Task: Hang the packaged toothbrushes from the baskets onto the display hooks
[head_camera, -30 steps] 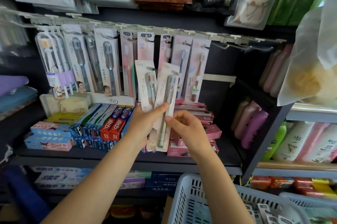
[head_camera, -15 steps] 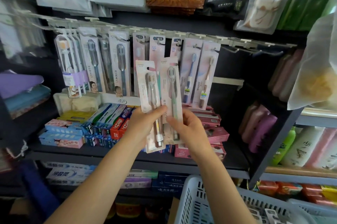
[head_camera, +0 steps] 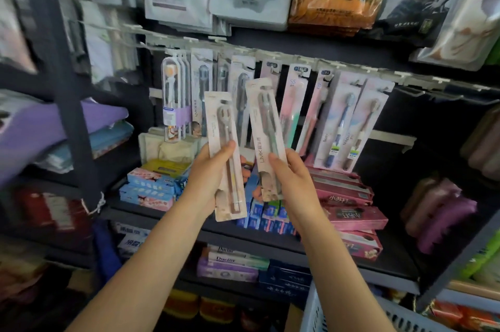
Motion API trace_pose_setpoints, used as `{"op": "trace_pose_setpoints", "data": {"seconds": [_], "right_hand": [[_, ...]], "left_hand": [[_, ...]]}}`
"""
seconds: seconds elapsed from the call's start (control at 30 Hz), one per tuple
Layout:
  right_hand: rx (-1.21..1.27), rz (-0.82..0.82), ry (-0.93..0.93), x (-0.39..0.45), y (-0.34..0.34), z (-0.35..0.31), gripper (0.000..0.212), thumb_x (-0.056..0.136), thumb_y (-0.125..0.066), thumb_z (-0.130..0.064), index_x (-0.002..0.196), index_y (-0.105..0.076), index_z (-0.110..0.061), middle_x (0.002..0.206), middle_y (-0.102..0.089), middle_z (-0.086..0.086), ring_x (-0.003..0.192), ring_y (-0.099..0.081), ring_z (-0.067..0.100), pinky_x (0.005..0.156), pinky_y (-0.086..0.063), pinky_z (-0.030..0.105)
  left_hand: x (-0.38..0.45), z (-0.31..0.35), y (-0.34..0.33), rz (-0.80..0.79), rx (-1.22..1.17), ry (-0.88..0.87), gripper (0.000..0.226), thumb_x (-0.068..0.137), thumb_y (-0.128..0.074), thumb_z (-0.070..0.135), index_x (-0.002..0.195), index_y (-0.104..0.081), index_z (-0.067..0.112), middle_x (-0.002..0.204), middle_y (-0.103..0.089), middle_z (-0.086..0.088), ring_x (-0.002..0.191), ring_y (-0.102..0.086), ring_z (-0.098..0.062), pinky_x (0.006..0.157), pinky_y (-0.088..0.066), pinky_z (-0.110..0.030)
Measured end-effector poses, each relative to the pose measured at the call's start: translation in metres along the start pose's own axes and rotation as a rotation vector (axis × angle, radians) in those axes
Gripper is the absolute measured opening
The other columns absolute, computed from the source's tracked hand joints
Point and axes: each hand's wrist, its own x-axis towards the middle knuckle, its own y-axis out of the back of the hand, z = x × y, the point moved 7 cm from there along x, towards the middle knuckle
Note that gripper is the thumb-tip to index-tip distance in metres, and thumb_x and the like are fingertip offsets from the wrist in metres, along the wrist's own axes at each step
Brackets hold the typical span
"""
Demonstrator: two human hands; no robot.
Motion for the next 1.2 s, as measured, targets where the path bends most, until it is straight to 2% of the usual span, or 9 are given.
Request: {"op": "trace_pose_setpoints", "data": {"seconds": [0.13,0.23,0.47,0.77,0.83,0.9,0.97,1.07,1.2], "right_hand": [[-0.065,-0.028,0.061,0.020,-0.022,-0.017,0.012,0.093,-0.062,-0.043,0.098,-0.071,-0.039,0.106,-0.074,0.008,0.101,-0.069,0.037,0.095,-0.051,0.064],[-0.060,-0.021,0.070,0.032,-0.034,-0.024,0.011,0.099,-0.060,-0.034,0.103,-0.070,-0.030,0.102,-0.075,0.008,0.092,-0.071,0.032,0.094,-0.053,0.064],[-0.001,0.057,0.088,0.055,-0.050,-0.021,0.018,0.098,-0.060,-0.034,0.113,-0.067,-0.027,0.107,-0.076,0.006,0.098,-0.071,0.036,0.096,-0.053,0.062],[0.085,0.166,0.044,0.084,-0.064,0.006,0.020,0.099,-0.061,-0.033,0.116,-0.068,-0.024,0.114,-0.075,0.000,0.111,-0.069,0.023,0.105,-0.050,0.051],[0.092,0.194,0.005,0.092,-0.066,0.012,0.044,0.089,-0.071,-0.048,0.124,-0.066,-0.021,0.123,-0.072,0.001,0.117,-0.067,0.023,0.107,-0.049,0.050],[0.093,0.228,-0.036,0.107,-0.065,0.029,0.100,0.058,-0.080,-0.077,0.137,-0.059,-0.020,0.139,-0.063,0.004,0.129,-0.059,0.028,0.112,-0.044,0.054],[0.104,0.232,-0.086,0.126,-0.057,0.056,0.122,0.041,-0.078,-0.088,0.141,-0.056,-0.020,0.143,-0.060,0.006,0.132,-0.056,0.031,0.112,-0.042,0.056],[0.073,0.268,-0.188,0.119,-0.060,0.061,0.111,0.050,-0.076,-0.087,0.135,-0.060,-0.017,0.131,-0.067,0.009,0.118,-0.065,0.028,0.104,-0.051,0.052],[-0.009,0.374,-0.258,0.110,-0.049,0.081,0.054,0.089,-0.071,-0.053,0.120,-0.055,-0.012,0.105,-0.070,0.008,0.088,-0.075,0.025,0.081,-0.063,0.048]], "left_hand": [[0.007,0.010,0.019,0.019,-0.012,-0.012,0.020,0.096,-0.067,0.029,0.113,-0.069,0.019,0.091,-0.077,-0.012,0.068,-0.073,-0.024,0.055,-0.058,-0.032],[0.013,0.015,0.024,-0.009,-0.031,-0.014,0.016,0.097,-0.066,0.028,0.111,-0.069,0.021,0.089,-0.077,-0.011,0.066,-0.072,-0.024,0.057,-0.062,-0.035],[0.035,0.021,0.033,-0.061,-0.029,-0.009,0.019,0.096,-0.066,0.030,0.113,-0.068,0.020,0.092,-0.077,-0.013,0.072,-0.072,-0.030,0.070,-0.063,-0.045],[0.071,0.023,0.039,-0.147,-0.011,-0.023,0.016,0.099,-0.062,0.027,0.111,-0.067,0.018,0.079,-0.076,-0.008,0.061,-0.071,-0.023,0.056,-0.061,-0.035],[0.078,0.021,0.040,-0.151,-0.018,-0.007,0.016,0.099,-0.062,0.027,0.111,-0.067,0.017,0.077,-0.075,-0.008,0.060,-0.070,-0.023,0.055,-0.060,-0.034],[0.086,0.018,0.041,-0.149,-0.011,0.022,0.018,0.100,-0.061,0.027,0.112,-0.067,0.015,0.077,-0.075,-0.009,0.059,-0.070,-0.024,0.053,-0.060,-0.033],[0.093,0.014,0.042,-0.151,0.006,0.051,0.020,0.102,-0.056,0.027,0.115,-0.065,0.013,0.077,-0.074,-0.012,0.059,-0.069,-0.025,0.052,-0.060,-0.034],[0.103,0.008,0.047,-0.145,0.036,0.053,0.020,0.103,-0.053,0.024,0.118,-0.061,0.014,0.079,-0.075,-0.012,0.063,-0.071,-0.028,0.060,-0.061,-0.040],[0.110,0.001,0.053,-0.174,0.057,0.016,0.018,0.099,-0.061,0.019,0.115,-0.070,0.017,0.093,-0.077,-0.010,0.087,-0.075,-0.032,0.082,-0.060,-0.050]]}}
